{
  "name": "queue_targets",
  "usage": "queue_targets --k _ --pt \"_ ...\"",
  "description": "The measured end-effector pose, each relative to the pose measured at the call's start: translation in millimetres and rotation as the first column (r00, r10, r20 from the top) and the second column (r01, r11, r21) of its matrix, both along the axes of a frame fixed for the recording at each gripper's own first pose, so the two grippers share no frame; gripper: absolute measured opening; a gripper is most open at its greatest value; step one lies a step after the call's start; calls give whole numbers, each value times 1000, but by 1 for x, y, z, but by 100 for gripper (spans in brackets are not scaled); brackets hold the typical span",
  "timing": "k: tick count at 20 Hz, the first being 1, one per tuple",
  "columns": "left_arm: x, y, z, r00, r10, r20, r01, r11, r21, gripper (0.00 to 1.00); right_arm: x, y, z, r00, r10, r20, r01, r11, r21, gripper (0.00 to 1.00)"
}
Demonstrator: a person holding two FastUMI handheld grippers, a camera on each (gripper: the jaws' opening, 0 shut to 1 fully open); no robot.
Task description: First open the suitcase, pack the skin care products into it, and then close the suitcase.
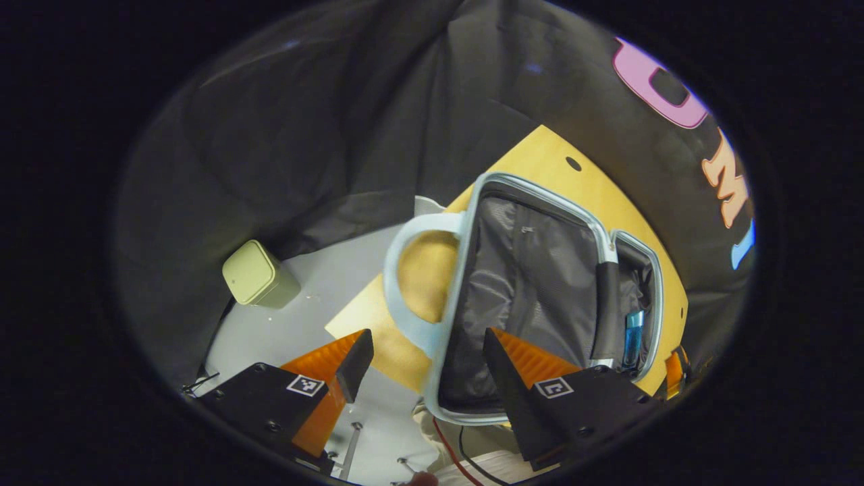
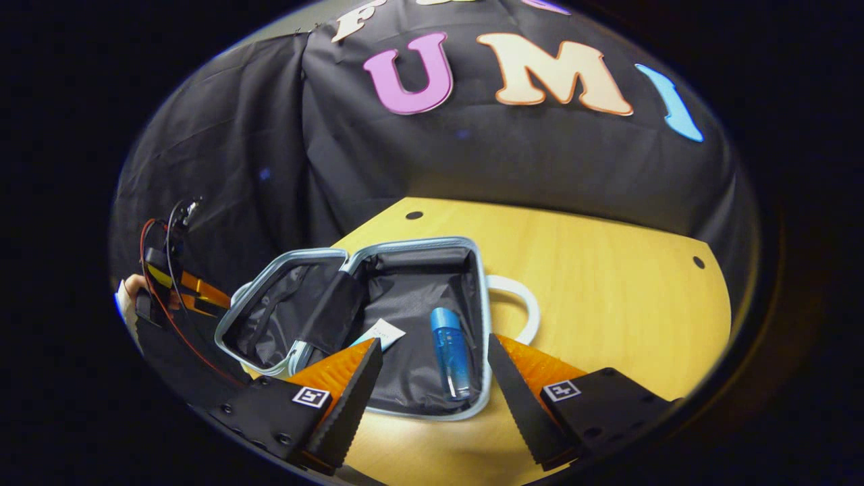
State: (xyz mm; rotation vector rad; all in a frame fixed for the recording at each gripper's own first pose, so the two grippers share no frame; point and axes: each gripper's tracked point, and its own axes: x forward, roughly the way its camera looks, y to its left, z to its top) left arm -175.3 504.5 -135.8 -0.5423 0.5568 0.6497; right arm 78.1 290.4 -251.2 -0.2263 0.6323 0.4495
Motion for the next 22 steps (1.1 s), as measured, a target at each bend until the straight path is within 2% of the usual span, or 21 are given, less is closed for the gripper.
queue_targets --k 1,2,3,4,6,9,10,11,15,17,21,22 --pt "-2 8 -2 1000 9 -3 -9 1000 -2 97 -1 -7 8 999 -21 25 21 1000 2 94" --pt "-2 15 -3 1000 15 -4 -15 1000 -7 96 -2 -16 17 998 -42 45 42 999 5 98" --pt "-1 22 -4 1000 19 2 -19 1000 -16 96 -4 -24 25 996 -63 63 62 998 7 94" --pt "3 26 -6 1000 16 11 -16 999 -37 96 -6 -33 32 993 -85 80 84 996 5 98" --pt "10 28 -6 999 7 50 -2 996 -94 96 -10 -54 45 985 -127 114 129 991 -16 98" --pt "12 38 9 989 38 146 -14 986 -166 95 -18 -82 57 974 -177 143 187 981 -56 98" --pt "13 45 11 985 48 167 -18 983 -180 94 -20 -89 58 970 -191 147 202 978 -61 94" --pt "11 53 9 984 59 165 -27 982 -187 94 -23 -94 59 967 -204 150 216 974 -63 98" --pt "19 58 -3 982 49 180 -3 969 -248 93 -26 -100 64 960 -234 156 244 969 -49 98" --pt "29 55 -10 980 45 192 13 957 -289 89 -27 -103 64 959 -234 162 246 967 -58 98" --pt "46 54 -21 982 18 189 40 953 -302 67 -31 -103 66 959 -229 166 243 968 -68 98" --pt "50 55 -23 984 20 178 34 955 -294 50 -32 -104 65 959 -230 166 244 967 -70 98"
